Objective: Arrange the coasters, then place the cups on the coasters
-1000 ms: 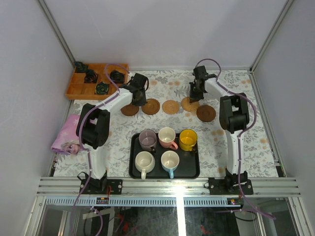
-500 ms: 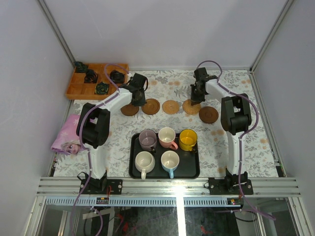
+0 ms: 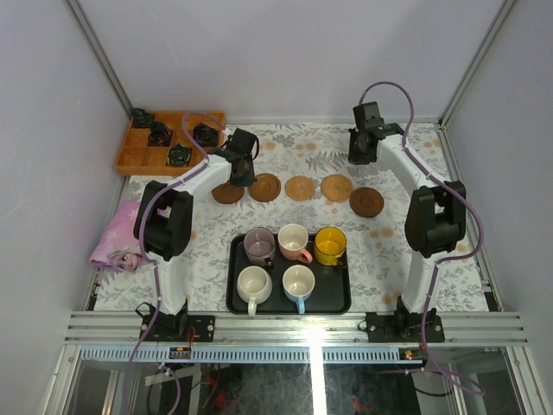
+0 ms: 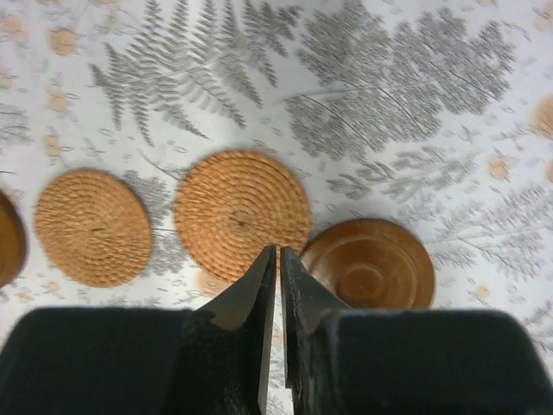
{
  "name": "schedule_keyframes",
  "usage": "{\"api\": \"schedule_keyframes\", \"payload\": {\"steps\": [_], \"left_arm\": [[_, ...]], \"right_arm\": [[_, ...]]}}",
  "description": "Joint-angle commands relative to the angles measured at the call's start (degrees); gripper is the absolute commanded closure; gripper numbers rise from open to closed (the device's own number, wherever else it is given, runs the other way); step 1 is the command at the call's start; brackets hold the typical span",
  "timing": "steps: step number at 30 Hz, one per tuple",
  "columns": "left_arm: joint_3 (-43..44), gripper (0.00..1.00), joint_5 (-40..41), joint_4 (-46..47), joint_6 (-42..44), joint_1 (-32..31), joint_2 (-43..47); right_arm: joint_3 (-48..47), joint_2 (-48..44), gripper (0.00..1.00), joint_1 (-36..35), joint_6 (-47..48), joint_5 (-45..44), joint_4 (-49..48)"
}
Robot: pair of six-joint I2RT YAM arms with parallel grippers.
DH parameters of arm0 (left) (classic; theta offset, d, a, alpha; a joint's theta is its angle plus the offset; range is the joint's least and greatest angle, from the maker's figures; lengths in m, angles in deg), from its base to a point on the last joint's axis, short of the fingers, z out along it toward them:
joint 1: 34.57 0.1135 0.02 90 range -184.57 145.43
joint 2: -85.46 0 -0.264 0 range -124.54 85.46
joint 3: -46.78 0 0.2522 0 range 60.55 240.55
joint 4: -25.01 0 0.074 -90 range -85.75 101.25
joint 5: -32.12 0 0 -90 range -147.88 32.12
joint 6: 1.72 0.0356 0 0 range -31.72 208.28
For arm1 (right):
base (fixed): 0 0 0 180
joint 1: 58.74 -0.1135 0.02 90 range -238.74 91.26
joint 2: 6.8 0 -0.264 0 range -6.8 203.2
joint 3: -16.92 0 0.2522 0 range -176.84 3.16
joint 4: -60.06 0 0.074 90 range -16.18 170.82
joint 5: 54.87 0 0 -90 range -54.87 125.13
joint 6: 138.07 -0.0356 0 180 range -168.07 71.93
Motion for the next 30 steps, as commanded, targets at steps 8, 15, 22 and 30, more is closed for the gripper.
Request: {"api": "schedule_keyframes", "payload": {"steps": [8,15,22,30], "left_arm": [[-2.56,1.0,-0.79,2.16,0.24,0.56,3.27],[-4.7,1.0,-0.52,3.3,-0.36,0.6,4.96],[-6.08,1.0,1.48,2.95,-0.72,1.01,5.78],[-6.69,1.0,2.12,2.42,-1.49,1.69,5.74]], "right_arm": [[14.02,-4.55,0.92,0.54,-1.35,-10.02,0.14],[16.97,-4.29,0.93,1.21,-1.94,-10.06,-0.23],[18.89,-1.29,0.95,2.55,-2.65,-7.61,-1.42],[17.28,2.69,0.97,5.67,-2.68,-7.04,-2.78]]}}
